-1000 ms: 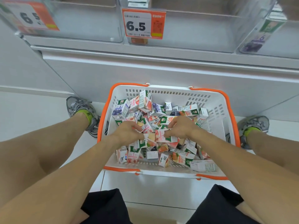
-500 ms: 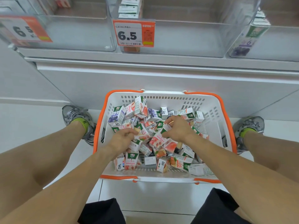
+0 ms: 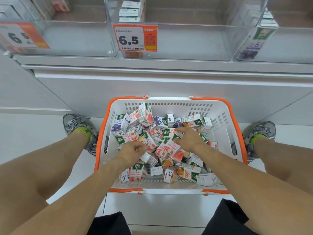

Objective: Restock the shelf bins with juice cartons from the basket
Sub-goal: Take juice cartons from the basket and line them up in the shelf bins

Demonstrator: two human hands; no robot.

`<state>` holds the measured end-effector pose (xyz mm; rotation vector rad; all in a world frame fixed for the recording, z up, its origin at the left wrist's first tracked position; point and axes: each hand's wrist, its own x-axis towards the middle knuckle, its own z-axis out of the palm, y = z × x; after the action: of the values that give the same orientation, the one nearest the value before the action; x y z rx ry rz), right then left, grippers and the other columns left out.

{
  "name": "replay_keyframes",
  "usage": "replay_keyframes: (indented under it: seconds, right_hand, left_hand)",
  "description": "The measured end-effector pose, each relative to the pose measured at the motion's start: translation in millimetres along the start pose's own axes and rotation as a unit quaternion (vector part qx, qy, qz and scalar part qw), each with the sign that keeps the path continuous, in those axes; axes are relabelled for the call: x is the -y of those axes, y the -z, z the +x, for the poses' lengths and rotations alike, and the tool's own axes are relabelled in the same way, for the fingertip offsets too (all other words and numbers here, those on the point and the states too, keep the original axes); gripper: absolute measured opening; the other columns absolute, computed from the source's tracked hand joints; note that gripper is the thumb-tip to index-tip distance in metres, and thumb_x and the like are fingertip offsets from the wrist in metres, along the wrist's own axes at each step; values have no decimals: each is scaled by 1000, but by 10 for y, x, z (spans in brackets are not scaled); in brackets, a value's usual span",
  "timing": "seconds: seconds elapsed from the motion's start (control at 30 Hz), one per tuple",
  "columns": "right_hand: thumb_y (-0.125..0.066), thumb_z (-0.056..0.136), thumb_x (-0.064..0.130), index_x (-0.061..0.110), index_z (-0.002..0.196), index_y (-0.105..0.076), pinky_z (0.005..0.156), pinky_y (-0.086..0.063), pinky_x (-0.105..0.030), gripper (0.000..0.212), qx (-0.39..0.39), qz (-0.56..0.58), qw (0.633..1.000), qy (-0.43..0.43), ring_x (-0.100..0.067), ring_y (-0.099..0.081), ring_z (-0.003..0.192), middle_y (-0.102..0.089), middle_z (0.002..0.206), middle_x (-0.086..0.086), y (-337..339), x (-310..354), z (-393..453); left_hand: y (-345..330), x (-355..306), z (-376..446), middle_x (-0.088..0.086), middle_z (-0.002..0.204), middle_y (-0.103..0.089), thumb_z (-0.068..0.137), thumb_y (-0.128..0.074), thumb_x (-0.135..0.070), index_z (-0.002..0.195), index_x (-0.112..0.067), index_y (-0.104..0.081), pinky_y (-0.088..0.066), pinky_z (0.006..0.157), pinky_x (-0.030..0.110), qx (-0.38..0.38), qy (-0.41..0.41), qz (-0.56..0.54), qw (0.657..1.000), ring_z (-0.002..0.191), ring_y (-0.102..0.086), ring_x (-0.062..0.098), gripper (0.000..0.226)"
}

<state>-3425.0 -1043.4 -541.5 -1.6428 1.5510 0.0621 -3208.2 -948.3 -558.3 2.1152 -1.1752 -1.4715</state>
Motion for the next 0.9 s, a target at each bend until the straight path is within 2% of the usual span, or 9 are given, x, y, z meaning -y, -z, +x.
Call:
replay_keyframes:
  seconds: [0.1,0.17,0.3,0.4,0.5,0.6,0.67,0.77,0.9]
  right_hand:
    - [-65,95,24,24,146,-46,92,-48,-30,54,11,-10,1000,14,-26,-61,118,-44,153,-9,-12,12,-12]
    - [-68,93,24,25,145,-47,91,-47,-29,56,16,-9,1000,22,-28,-58,122,-50,147,-10,-28,22,-24]
    - [-76,86,23,17,143,-41,91,-51,-33,67,-22,36,999,3,-26,-58,115,-54,138,-9,0,62,-71]
    - [-82,81,26,17,122,-53,66,-48,-20,51,-52,70,996,22,-13,-60,89,-58,128,-5,146,174,-99]
    - [-85,76,25,20,111,-61,65,-47,-21,43,-62,111,989,70,-13,-61,88,-62,115,3,364,374,-150]
    - [-86,75,20,22,105,-65,50,-48,-20,37,-88,168,975,114,-7,-66,71,-66,101,7,604,583,-254]
    - [-86,75,20,24,102,-68,55,-56,-28,33,-109,198,964,138,-14,-69,73,-71,98,-1,749,708,-332]
    - [-85,77,25,28,105,-70,75,-59,-46,31,-125,227,950,172,-31,-70,86,-70,105,-9,925,881,-448]
    - [-85,76,30,33,102,-71,77,-57,-41,29,-109,233,937,238,-23,-66,81,-70,101,-5,1093,1054,-626]
  left_hand:
    - [10,6,-12,-6,129,-48,71,-88,-31,109,-32,-66,-40,91,24,38,-23,93,995,112,-53,16,45]
    - [-15,-12,-24,-3,122,-46,69,-89,-16,112,-31,-63,-42,86,22,13,-66,160,985,99,-53,16,52]
    - [14,-120,-43,2,104,-63,79,-82,-15,105,-17,-67,-44,66,8,-36,-129,132,982,85,-60,13,31]
    - [152,-345,-90,-4,92,-66,82,-80,-25,101,-17,-67,-43,58,7,-30,-152,78,985,74,-61,4,25]
    - [335,-585,-174,3,89,-71,82,-79,-35,96,-21,-70,-57,68,30,-29,-146,-35,988,77,-67,18,22]
    - [525,-784,-306,11,98,-76,78,-82,-39,100,-16,-73,-55,92,49,-35,-145,-156,976,94,-71,32,33]
    - [617,-900,-396,13,99,-76,76,-79,-37,105,-5,-72,-52,95,45,-27,-160,-238,958,95,-72,30,44]
    - [690,-1080,-498,15,92,-72,79,-72,-34,107,5,-64,-51,81,39,-15,-165,-348,923,85,-67,26,49]
    - [824,-1275,-604,15,96,-75,90,-69,-27,111,-2,-64,-62,71,35,-68,-170,-323,929,82,-74,25,33]
